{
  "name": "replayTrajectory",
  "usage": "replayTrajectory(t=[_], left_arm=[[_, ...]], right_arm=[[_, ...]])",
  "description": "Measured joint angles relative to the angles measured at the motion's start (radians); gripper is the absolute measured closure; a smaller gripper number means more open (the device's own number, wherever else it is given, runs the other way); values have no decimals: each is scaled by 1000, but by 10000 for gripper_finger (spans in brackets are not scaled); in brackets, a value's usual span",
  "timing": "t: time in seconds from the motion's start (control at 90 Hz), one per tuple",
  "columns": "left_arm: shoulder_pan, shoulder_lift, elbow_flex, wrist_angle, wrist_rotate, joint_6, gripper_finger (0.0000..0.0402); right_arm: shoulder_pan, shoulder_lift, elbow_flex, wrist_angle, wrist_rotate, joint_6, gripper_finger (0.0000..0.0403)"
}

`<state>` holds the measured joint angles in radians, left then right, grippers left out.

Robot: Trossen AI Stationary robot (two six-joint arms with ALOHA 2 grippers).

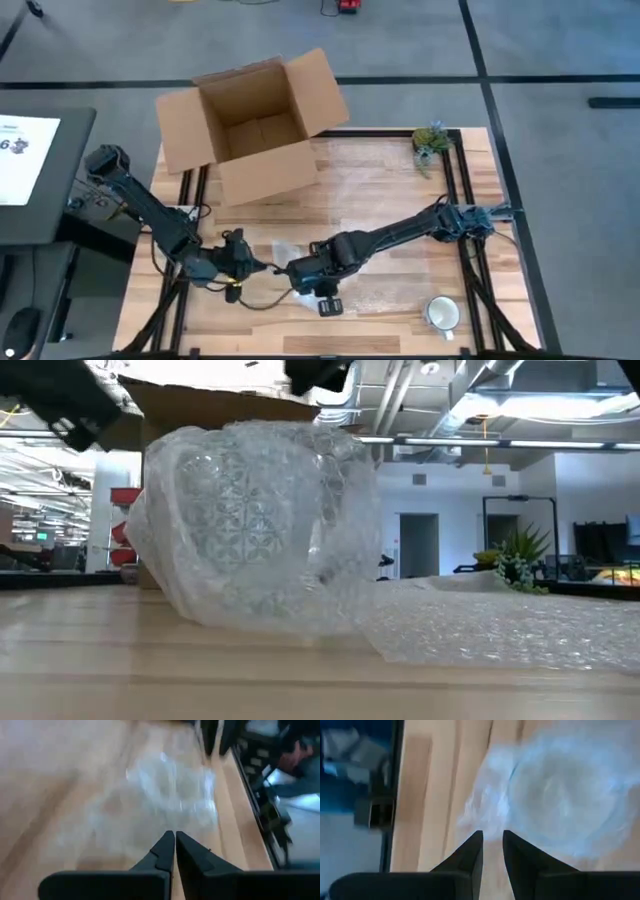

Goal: Wrap mug
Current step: Put the wrapped green patterned mug into the box

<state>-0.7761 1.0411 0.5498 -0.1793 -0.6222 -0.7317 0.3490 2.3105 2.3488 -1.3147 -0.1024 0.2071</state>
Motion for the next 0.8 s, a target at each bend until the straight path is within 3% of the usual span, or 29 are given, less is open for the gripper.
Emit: replayTrajectory(t=[0.2, 0.411, 0.578, 0.8], left_arm=[[-31, -27, 2, -133, 84, -154, 402], [-56, -26, 2, -198, 95, -200, 402], [-56, -26, 2, -206, 95, -197, 402], [-56, -26, 2, -227, 94, -146, 402]], right_arm=[[20, 1, 0, -92, 6, 100, 313], [44, 1, 0, -138, 93, 93, 227], [70, 1, 0, -136, 166, -45, 168], [91, 1, 0, -82, 346, -267, 161]])
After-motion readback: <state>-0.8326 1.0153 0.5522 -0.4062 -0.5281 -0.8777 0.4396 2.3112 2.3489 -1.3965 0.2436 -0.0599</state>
